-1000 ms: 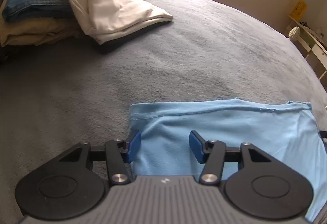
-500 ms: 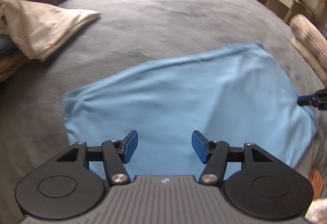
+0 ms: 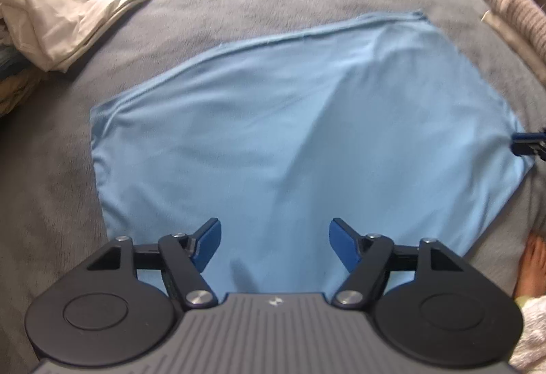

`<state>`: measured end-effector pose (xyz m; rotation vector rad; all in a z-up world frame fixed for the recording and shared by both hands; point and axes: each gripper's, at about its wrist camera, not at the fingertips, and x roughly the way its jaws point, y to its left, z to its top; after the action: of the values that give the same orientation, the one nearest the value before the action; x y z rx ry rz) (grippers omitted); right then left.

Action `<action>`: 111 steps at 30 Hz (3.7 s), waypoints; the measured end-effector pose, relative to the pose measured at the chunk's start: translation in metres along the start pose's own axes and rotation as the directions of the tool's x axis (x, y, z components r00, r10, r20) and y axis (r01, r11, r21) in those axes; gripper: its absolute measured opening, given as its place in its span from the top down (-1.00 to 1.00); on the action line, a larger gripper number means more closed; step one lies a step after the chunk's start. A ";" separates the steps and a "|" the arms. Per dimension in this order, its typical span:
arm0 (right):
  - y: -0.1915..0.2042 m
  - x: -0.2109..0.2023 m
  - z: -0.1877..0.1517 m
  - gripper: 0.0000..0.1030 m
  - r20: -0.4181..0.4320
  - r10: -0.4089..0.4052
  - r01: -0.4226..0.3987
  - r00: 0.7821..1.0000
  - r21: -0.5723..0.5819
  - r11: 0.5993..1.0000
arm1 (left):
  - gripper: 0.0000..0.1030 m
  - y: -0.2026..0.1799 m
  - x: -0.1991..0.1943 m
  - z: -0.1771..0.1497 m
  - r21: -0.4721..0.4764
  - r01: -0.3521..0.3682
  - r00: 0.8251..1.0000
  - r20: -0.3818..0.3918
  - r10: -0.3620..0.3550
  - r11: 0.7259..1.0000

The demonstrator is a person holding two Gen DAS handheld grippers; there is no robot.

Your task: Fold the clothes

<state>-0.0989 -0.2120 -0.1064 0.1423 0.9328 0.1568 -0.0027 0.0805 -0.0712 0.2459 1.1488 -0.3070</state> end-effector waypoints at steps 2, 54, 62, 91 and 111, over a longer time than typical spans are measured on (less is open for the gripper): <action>-0.016 -0.014 -0.012 0.77 0.020 -0.002 0.000 1.000 0.063 0.998 | -0.39 0.000 0.005 -0.003 -0.011 -0.005 0.999 -0.037 0.005 1.000; 0.060 -0.028 0.061 -0.98 0.224 -0.284 0.284 0.932 0.030 0.958 | -0.97 -0.015 0.022 -0.010 0.007 -0.145 0.981 -0.129 0.145 0.989; 0.075 -0.037 0.087 -0.98 0.298 -0.151 0.168 0.943 -0.034 0.985 | -1.00 -0.009 0.023 -0.012 -0.049 -0.133 0.983 -0.134 0.125 0.990; 0.070 -0.032 0.077 -0.93 0.345 -0.111 0.079 0.932 0.104 0.991 | -0.99 0.038 -0.023 -0.038 -0.183 0.008 0.991 0.129 0.016 0.983; 0.181 0.041 0.198 -0.75 0.086 0.312 -0.272 0.946 -0.313 0.910 | -0.54 0.137 -0.074 -0.129 -0.487 0.027 0.978 0.193 0.078 0.873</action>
<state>0.0720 -0.0373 0.0118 0.0123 0.7393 0.5586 -0.0911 0.2605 -0.0489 -0.2155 0.9785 -0.0083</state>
